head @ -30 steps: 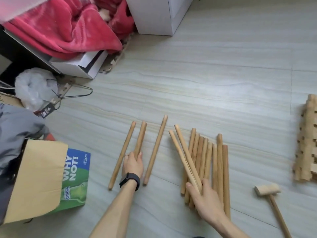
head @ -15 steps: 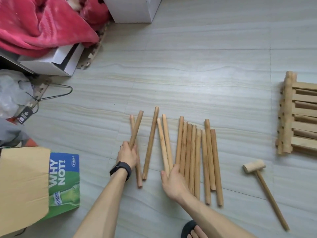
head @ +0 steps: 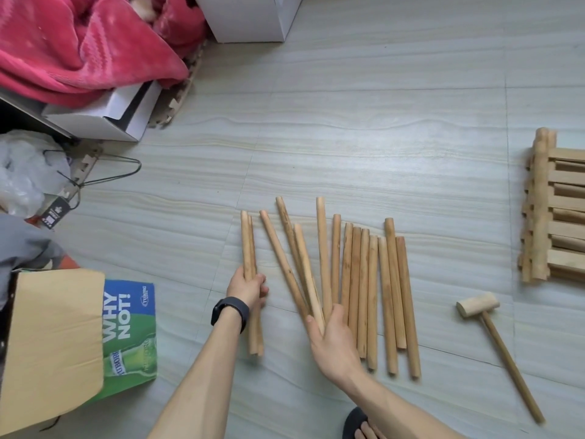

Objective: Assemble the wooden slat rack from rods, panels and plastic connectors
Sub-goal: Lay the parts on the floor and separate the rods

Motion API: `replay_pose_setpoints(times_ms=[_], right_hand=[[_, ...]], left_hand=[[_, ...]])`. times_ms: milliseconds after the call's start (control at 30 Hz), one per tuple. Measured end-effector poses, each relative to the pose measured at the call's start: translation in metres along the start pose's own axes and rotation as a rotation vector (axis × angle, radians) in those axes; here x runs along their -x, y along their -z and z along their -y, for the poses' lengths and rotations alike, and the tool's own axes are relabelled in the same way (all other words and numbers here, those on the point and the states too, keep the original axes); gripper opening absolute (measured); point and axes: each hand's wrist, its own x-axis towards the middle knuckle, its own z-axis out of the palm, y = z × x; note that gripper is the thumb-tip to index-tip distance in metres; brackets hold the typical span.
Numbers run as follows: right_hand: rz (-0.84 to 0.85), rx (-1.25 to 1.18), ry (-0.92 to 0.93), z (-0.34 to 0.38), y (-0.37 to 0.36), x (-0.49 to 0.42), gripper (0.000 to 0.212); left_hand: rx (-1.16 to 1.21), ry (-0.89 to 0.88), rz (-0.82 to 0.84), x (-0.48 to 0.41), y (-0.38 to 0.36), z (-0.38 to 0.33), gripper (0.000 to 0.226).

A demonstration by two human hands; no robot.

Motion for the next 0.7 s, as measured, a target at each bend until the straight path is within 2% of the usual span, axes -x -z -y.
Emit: replay_pose_setpoints(times_ms=[67, 133, 200, 300, 367, 467, 567, 633, 700], right_hand=[[0.026, 0.008, 0.017, 0.003, -0.006, 0.001, 0.026], [0.049, 0.022, 0.04, 0.009, -0.014, -0.002, 0.027], [0.087, 0.052, 0.079, 0.016, -0.024, -0.008, 0.033], [0.208, 0.243, 0.139, 0.024, -0.033, -0.021, 0.054], [0.229, 0.283, 0.169, 0.027, -0.029, -0.024, 0.052], [0.072, 0.196, 0.229, 0.019, -0.003, -0.023, 0.042], [-0.292, 0.251, 0.269, -0.006, 0.042, -0.022, 0.039], [-0.443, 0.388, 0.171, -0.026, 0.077, -0.023, 0.053], [-0.412, 0.493, 0.014, -0.042, 0.104, -0.023, 0.071]], left_hand=[[-0.027, -0.008, 0.019, -0.003, 0.002, 0.002, 0.005], [-0.216, -0.064, -0.017, -0.006, 0.006, 0.005, 0.014], [-0.255, -0.071, -0.051, -0.002, 0.01, 0.004, 0.034], [-0.202, -0.057, -0.04, 0.007, 0.01, 0.0, 0.059], [-0.227, -0.058, -0.014, 0.012, 0.002, -0.001, 0.079], [-0.439, -0.123, -0.034, 0.02, -0.017, -0.001, 0.103], [-0.604, -0.181, -0.068, 0.025, -0.048, 0.004, 0.101], [-0.691, -0.216, -0.13, 0.027, -0.073, 0.007, 0.092], [-0.736, -0.268, -0.2, 0.026, -0.091, 0.007, 0.086]])
